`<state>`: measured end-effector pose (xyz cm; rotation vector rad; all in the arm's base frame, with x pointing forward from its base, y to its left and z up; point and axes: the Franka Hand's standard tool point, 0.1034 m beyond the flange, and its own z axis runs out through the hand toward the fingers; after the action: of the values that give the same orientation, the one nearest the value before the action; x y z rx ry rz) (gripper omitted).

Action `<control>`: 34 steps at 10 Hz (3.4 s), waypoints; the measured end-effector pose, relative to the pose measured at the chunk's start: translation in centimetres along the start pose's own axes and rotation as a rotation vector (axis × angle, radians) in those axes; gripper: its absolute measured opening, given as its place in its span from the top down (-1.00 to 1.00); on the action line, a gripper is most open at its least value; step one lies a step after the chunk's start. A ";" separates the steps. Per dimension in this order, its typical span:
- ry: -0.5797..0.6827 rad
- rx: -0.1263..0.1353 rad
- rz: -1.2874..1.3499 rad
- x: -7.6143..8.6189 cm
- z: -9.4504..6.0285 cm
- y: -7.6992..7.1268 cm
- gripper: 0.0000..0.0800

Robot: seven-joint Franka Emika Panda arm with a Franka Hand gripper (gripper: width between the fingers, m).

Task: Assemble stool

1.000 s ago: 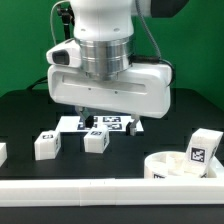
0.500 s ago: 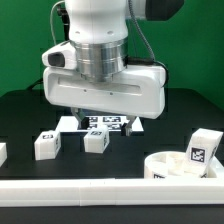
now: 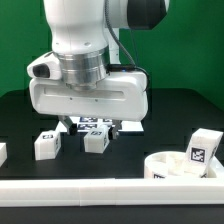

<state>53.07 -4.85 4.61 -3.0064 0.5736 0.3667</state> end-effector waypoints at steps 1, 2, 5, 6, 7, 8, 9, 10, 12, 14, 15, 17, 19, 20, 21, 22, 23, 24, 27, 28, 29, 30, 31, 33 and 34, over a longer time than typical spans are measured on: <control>0.005 0.000 -0.001 0.1 0.0 0.0 -0.62; -0.025 -0.001 0.001 -0.2 0.1 0.0 -0.62; -0.212 -0.004 -0.004 -0.8 0.3 0.5 -0.62; -0.295 -0.004 -0.006 -0.8 0.4 0.9 -0.62; -0.342 -0.004 0.000 -0.6 0.5 1.2 -0.62; -0.438 -0.006 0.008 -1.3 0.6 1.6 -0.62; -0.506 -0.011 0.010 -1.3 0.8 1.8 -0.62; -0.551 -0.015 0.010 -1.2 1.0 1.9 -0.62; -0.529 -0.004 -0.026 -1.0 1.1 1.5 -0.62; -0.531 -0.001 -0.037 -1.4 1.9 0.9 -0.62; -0.533 -0.003 -0.034 -1.7 2.5 1.0 -0.62; -0.548 -0.003 -0.032 -1.8 2.4 1.2 -0.62; -0.547 -0.003 -0.032 -1.8 2.5 1.2 -0.62; -0.594 -0.007 -0.029 -2.6 2.8 1.4 -0.62; -0.666 -0.017 -0.027 -3.1 3.4 1.3 -0.62; -0.662 -0.023 -0.036 -2.8 3.7 0.9 -0.62; -0.653 -0.023 -0.040 -2.7 3.8 0.7 -0.62; -0.656 -0.023 -0.041 -2.8 4.0 0.7 -0.62; -0.670 -0.026 -0.039 -3.4 4.6 0.7 -0.56; -0.671 -0.026 -0.040 -3.4 4.6 0.7 -0.56; -0.670 -0.026 -0.039 -3.3 4.6 0.9 -0.14; -0.670 -0.024 -0.037 -3.3 4.6 1.0 0.16; -0.670 -0.023 -0.036 -3.3 4.5 1.1 0.16; -0.666 -0.023 -0.037 -3.1 4.4 1.1 0.16; -0.661 -0.022 -0.038 -3.0 4.3 1.0 0.16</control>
Offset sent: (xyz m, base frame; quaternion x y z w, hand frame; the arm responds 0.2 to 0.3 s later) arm 0.0000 0.0000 0.0000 0.0000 -0.1296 0.0000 0.9916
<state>49.11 -4.26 1.19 -2.6532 0.4394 1.2872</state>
